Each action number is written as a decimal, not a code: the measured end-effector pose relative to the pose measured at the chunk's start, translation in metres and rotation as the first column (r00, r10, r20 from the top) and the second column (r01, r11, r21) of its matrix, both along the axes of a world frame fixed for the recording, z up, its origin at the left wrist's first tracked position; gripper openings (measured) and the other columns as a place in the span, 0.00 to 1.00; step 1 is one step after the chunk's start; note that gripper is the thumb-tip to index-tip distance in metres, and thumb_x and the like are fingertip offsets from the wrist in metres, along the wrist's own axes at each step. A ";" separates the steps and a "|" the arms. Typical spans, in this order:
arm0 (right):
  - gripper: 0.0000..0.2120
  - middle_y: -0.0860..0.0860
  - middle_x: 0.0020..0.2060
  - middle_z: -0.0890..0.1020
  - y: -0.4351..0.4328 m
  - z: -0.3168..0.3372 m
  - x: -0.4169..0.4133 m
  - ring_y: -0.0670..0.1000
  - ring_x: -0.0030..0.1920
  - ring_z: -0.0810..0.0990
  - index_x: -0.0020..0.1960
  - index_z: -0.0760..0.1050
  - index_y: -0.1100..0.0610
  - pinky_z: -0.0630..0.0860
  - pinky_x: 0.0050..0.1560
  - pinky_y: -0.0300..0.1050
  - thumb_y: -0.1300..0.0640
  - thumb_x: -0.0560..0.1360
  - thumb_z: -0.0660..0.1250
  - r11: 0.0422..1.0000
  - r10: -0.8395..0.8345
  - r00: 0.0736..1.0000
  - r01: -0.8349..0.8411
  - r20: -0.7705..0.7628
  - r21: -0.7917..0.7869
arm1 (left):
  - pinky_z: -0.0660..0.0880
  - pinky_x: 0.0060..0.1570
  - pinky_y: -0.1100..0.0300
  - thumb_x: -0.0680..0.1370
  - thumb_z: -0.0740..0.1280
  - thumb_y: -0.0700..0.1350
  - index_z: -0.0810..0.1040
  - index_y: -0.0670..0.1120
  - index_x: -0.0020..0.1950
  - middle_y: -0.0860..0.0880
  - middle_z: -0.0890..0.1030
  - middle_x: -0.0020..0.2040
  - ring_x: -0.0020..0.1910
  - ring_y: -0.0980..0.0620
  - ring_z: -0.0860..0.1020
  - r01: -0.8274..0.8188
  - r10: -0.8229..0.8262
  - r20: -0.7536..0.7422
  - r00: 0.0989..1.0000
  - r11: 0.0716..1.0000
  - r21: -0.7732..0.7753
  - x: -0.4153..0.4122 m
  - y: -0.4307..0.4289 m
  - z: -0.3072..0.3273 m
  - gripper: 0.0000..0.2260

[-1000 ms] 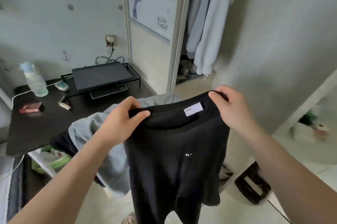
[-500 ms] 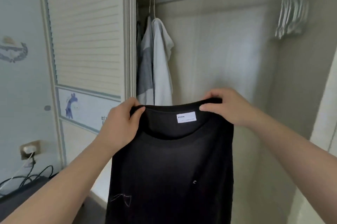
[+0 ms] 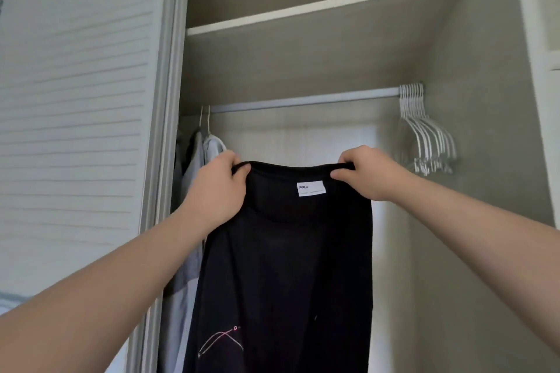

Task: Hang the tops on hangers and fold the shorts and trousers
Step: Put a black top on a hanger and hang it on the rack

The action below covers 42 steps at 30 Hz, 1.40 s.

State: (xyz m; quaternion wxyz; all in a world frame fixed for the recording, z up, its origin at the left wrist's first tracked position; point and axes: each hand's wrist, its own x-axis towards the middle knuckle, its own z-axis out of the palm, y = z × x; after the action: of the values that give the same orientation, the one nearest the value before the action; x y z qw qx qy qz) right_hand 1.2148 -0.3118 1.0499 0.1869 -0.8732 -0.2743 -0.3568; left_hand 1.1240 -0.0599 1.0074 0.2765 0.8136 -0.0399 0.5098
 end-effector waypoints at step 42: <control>0.12 0.63 0.57 0.79 -0.070 0.098 0.098 0.66 0.58 0.79 0.57 0.77 0.63 0.74 0.55 0.52 0.61 0.78 0.59 0.795 -0.515 0.820 0.348 0.250 0.496 | 0.70 0.42 0.53 0.82 0.64 0.49 0.71 0.46 0.38 0.47 0.74 0.37 0.43 0.39 0.75 -0.153 0.129 0.108 0.986 0.952 0.263 0.129 -0.073 0.133 0.13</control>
State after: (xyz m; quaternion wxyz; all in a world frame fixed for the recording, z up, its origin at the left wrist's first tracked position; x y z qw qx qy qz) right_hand 1.3131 -0.3819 1.1484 0.2304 -0.7655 -0.0086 -0.6008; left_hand 1.2531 -0.1326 1.1408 0.1235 0.8210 -0.0632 0.5538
